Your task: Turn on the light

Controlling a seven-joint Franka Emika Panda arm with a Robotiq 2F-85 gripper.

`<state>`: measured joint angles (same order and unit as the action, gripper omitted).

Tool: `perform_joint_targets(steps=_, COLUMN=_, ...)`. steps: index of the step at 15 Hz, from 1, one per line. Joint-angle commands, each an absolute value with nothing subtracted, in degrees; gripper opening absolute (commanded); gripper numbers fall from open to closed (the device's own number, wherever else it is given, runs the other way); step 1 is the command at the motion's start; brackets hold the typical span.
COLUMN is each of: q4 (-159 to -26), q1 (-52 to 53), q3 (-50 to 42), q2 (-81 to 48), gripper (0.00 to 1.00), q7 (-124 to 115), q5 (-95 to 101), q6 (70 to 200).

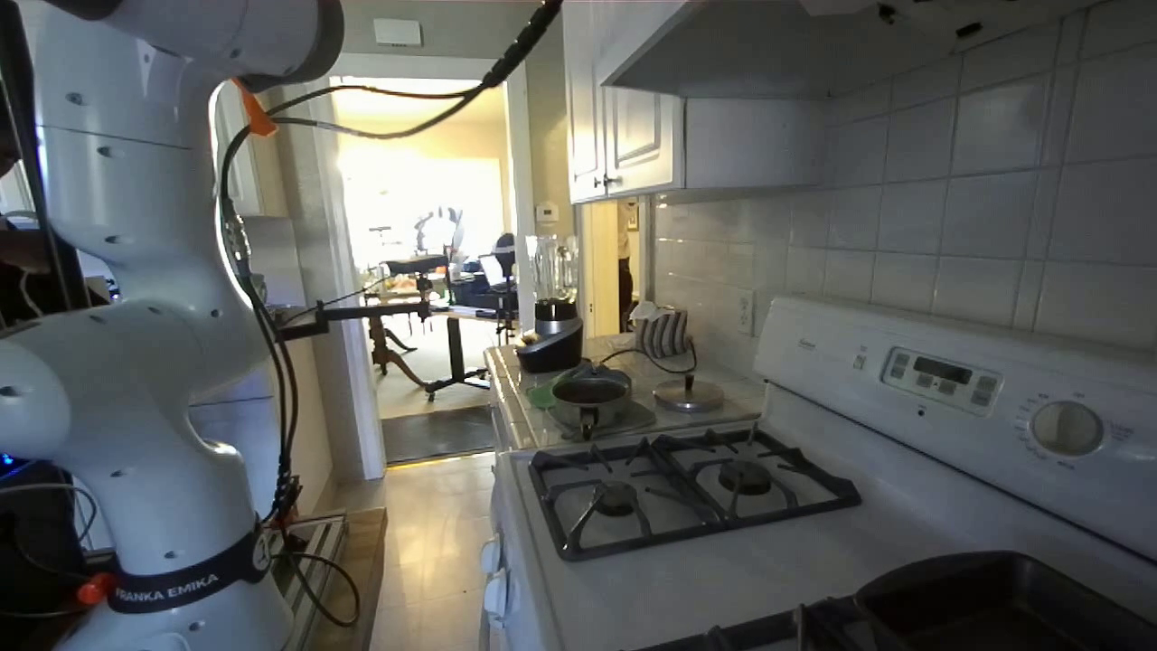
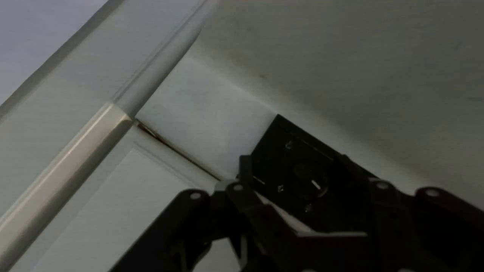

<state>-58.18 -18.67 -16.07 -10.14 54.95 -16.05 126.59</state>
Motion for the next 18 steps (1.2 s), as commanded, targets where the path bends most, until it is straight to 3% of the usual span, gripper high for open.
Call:
perform_joint_targets(steps=1, q4=-59.07, q1=-18.92, q3=-15.36, q2=-9.29, gripper=0.67, q7=57.66, q5=-18.0, q6=126.97)
perform_joint_targets(steps=5, q4=-59.26, q1=-18.55, q3=-14.82, q2=-9.3, gripper=0.65, q7=58.2, q5=-17.61, q6=127.27)
perform_joint_targets(steps=8, q4=-59.2, q1=-18.42, q3=-14.43, q2=-9.51, gripper=0.43, q7=58.52, q5=-17.31, q6=127.64)
perform_joint_targets(steps=11, q4=-59.05, q1=-18.53, q3=-14.45, q2=-9.6, gripper=0.28, q7=58.91, q5=-17.37, q6=128.47)
perform_joint_targets(steps=14, q4=-59.14, q1=-18.67, q3=-14.43, q2=-9.35, gripper=0.25, q7=59.39, q5=-17.5, q6=127.77)
perform_joint_targets(steps=17, q4=-59.35, q1=-18.77, q3=-14.48, q2=-9.25, gripper=0.34, q7=59.98, q5=-17.43, q6=127.81)
perform_joint_targets(steps=18, q4=-59.36, q1=-18.79, q3=-14.5, q2=-9.28, gripper=0.41, q7=60.2, q5=-17.34, q6=127.83)
